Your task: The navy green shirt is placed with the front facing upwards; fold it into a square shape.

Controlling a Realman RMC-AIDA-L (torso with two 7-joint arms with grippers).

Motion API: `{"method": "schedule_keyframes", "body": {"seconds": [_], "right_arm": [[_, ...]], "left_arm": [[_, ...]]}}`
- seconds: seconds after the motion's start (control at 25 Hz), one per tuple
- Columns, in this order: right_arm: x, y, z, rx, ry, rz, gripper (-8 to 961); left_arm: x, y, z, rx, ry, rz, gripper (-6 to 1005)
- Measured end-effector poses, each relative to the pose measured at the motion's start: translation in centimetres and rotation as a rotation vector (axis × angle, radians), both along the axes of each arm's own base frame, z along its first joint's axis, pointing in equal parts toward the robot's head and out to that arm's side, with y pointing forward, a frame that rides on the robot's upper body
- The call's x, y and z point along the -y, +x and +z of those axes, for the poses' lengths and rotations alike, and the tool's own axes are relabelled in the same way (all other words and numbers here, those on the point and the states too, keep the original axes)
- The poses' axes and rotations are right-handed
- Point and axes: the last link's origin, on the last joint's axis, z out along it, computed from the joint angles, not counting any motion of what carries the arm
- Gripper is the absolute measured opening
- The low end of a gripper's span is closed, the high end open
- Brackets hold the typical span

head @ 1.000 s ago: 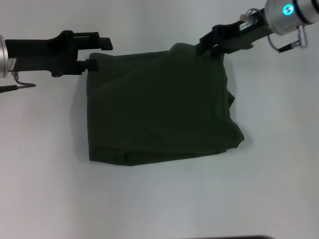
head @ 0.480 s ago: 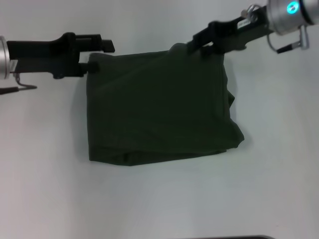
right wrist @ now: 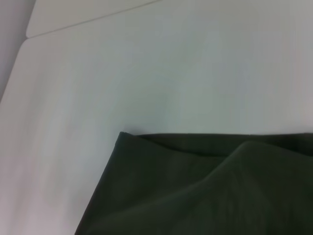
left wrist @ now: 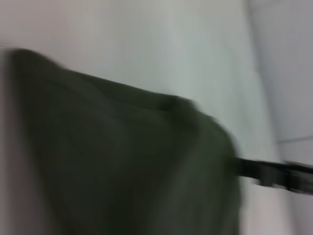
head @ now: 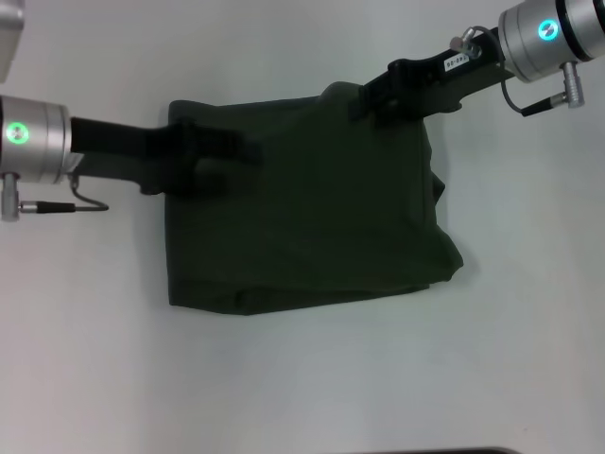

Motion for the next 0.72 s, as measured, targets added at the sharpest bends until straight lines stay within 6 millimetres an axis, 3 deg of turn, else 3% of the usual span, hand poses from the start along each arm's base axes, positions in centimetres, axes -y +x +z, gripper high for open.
{"method": "schedule_keyframes", "body": {"seconds": [0.28, 0.52, 0.56, 0.64, 0.72], "right_arm": [[0.5, 0.6, 0.2, 0.001, -0.019, -0.013, 485], [0.5, 0.6, 1.3, -0.016, -0.019, 0.036, 485], [0.4, 0.3, 2.0, -0.032, -0.007, 0.073, 485], [0.4, -0.1, 3.7, -0.091, 0.030, 0.174, 485], [0.9, -0.1, 5.3, -0.156, 0.093, 0.314, 485]], "left_arm": [[-0.3, -2.1, -0.3, -0.132, 0.008, 0.061, 759], [-0.1, -1.6, 1.1, -0.073, 0.020, 0.028, 756], [-0.1, -1.2, 1.9, -0.030, 0.027, 0.004, 756], [0.5, 0.7, 5.6, 0.175, 0.068, -0.140, 756], [1.3, 1.5, 7.0, 0.264, 0.079, -0.253, 755]]}}
